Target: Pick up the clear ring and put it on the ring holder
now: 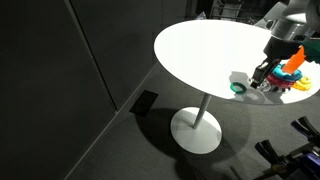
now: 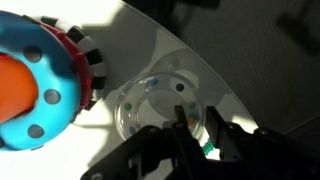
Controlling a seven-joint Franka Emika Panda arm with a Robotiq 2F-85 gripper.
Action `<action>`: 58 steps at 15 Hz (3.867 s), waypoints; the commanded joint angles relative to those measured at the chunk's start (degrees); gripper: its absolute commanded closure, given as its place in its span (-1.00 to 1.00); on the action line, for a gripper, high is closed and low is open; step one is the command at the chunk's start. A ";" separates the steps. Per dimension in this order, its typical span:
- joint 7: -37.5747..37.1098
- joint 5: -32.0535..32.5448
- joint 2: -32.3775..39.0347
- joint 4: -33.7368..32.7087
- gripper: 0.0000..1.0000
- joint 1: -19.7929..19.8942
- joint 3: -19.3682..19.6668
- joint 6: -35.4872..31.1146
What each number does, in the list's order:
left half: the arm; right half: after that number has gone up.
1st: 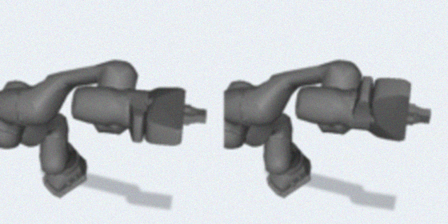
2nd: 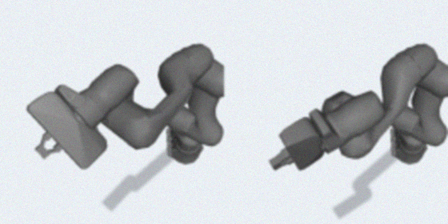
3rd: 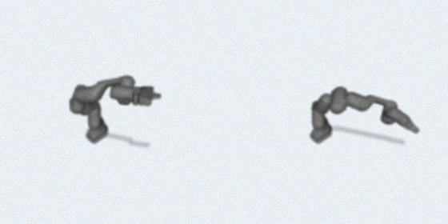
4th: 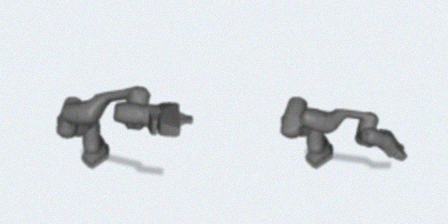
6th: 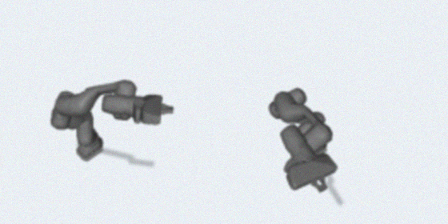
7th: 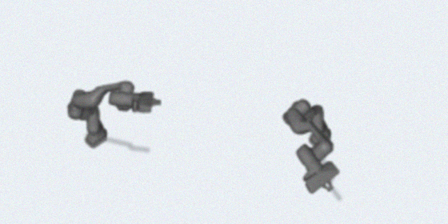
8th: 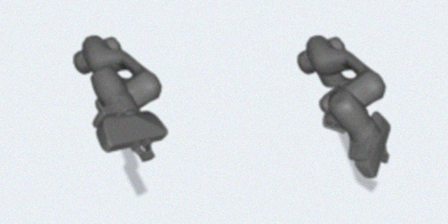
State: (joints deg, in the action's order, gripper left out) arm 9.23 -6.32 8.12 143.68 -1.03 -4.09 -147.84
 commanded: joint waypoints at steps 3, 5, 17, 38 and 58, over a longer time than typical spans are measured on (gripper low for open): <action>-1.09 0.52 -5.55 -1.33 0.84 -0.78 0.02 6.80; -1.92 1.28 -7.46 -1.77 0.84 -1.22 0.13 9.06; -10.51 7.57 -17.77 -5.55 0.84 -0.95 0.59 21.61; -11.85 9.98 -22.06 -6.79 0.84 6.41 7.30 28.47; -11.15 10.42 -20.98 -4.72 0.84 6.60 8.14 28.08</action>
State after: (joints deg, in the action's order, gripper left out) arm -1.16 2.95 -12.92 138.63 5.25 3.82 -119.02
